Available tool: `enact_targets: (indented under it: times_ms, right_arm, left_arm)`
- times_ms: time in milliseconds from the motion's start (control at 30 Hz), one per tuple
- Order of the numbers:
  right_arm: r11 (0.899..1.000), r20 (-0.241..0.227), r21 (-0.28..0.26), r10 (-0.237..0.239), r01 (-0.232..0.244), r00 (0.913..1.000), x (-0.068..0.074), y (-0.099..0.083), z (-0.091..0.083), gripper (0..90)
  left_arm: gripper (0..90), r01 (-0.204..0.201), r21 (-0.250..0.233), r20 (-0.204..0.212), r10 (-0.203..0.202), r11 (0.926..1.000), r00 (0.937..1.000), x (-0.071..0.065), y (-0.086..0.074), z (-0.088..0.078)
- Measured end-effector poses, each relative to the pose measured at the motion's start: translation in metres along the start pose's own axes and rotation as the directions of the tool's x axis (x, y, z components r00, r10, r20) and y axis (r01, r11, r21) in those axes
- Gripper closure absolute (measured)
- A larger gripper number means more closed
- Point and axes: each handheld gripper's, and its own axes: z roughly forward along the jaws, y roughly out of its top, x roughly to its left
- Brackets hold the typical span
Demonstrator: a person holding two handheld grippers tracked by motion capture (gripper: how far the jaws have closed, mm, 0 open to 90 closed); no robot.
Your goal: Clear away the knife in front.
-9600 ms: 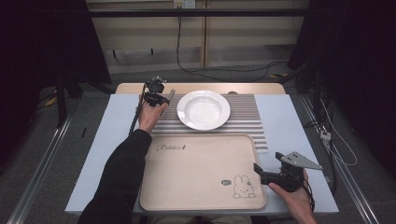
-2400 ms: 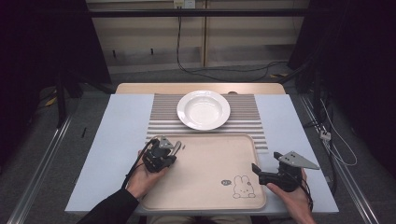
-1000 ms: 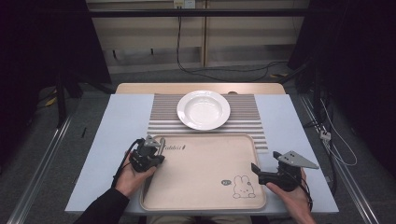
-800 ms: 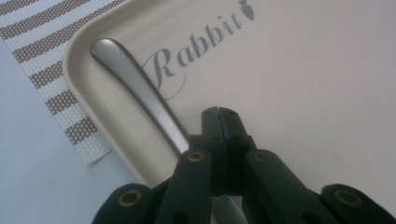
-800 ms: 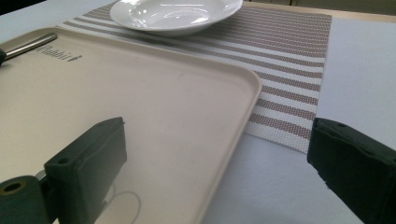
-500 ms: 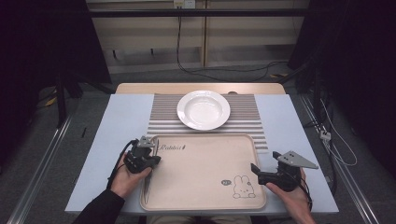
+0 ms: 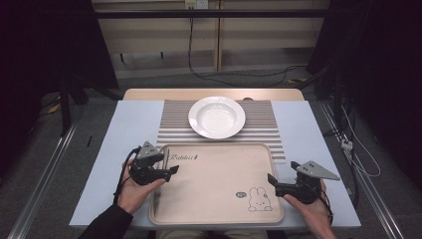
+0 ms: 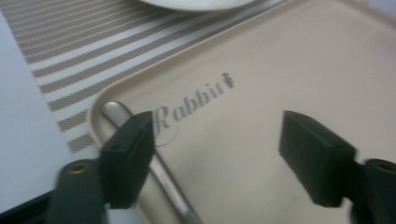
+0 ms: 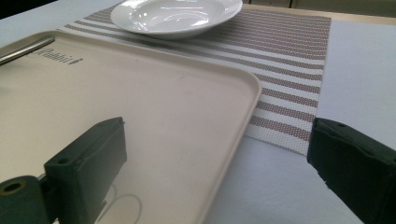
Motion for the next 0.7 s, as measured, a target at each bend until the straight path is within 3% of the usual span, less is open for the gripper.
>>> enact_targets:
  times_ms: [67, 133, 233, 367, 533, 700]
  right_arm:
    - [1.0, 0.002, -0.001, 0.0, 0.0, 1.0, 0.0, 0.0, 0.0, 4.7]
    - [1.0, 0.008, -0.002, 0.003, -0.003, 1.0, -0.001, 0.0, 0.0, 4.7]
    - [1.0, 0.006, -0.002, 0.005, -0.005, 1.0, -0.001, 0.0, -0.001, 4.7]
    - [1.0, 0.006, -0.002, 0.004, -0.004, 1.0, -0.001, 0.0, -0.001, 4.7]
    - [1.0, 0.006, -0.003, 0.009, -0.009, 0.9999, -0.001, 0.0, -0.001, 4.6]
    - [1.0, 0.011, -0.004, 0.016, -0.016, 0.9998, -0.002, -0.001, -0.002, 4.6]
  left_arm:
    - [18.9, 0.049, -0.004, 0.042, -0.049, 0.9988, 0.9979, 0.0, 0.0, -0.003]
    - [15.0, 0.028, -0.016, 0.014, -0.027, 0.9995, 0.9995, -0.001, 0.0, -0.007]
    - [9.3, 0.022, -0.039, 0.008, -0.022, 0.999, 0.9997, -0.001, -0.002, -0.013]
    - [6.4, -0.023, -0.041, -0.022, 0.022, 0.9989, 0.9995, -0.001, -0.003, -0.022]
    - [6.3, -0.022, -0.087, -0.052, 0.017, 0.996, 0.9985, 0.002, -0.006, -0.034]
    - [6.2, -0.032, -0.078, -0.096, 0.024, 0.9965, 0.9951, 0.004, -0.008, -0.042]
